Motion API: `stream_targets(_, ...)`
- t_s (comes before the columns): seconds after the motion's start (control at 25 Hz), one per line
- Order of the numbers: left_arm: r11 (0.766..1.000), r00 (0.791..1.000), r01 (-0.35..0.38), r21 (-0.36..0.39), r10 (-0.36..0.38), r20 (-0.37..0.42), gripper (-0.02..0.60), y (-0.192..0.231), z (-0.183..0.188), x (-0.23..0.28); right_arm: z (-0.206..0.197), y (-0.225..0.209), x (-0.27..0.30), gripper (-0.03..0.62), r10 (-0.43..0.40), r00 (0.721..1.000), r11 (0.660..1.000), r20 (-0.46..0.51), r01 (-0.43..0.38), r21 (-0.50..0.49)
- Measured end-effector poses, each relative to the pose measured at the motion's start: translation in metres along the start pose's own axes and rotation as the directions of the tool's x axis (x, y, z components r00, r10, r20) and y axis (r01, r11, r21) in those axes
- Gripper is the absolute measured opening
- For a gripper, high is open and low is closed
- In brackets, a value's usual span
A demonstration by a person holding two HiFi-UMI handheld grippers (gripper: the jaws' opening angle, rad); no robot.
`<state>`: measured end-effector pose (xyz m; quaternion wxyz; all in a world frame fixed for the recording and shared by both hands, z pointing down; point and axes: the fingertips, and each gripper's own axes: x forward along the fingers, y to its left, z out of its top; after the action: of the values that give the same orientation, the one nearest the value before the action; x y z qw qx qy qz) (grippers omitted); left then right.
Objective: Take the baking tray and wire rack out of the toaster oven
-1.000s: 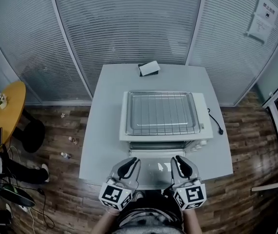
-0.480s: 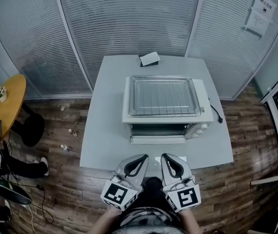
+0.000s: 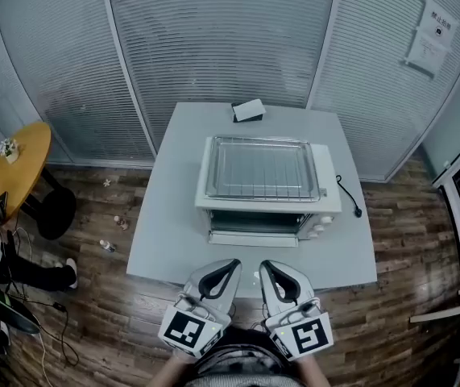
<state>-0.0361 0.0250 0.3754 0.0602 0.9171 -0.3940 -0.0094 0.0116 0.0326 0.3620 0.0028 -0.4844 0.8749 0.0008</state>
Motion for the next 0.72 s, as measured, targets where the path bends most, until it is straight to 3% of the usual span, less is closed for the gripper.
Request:
stream_targets(0.2, 0.998, 0.998, -0.06, -0.013, 0.06, -0.005, 0.005, -0.012, -0.001, 0.004, -0.003, -0.008, -0.011, -0.002, 0.035, 0.999, 0.999, -0.024, -0.034, 0.023)
stream_targets(0.72, 0.996, 0.996, -0.089, 0.024, 0.089, -0.021, 0.005, -0.038, -0.003, 0.006, -0.002, -0.013, -0.032, -0.002, 0.085, 0.996, 0.995, -0.021, -0.084, 0.053)
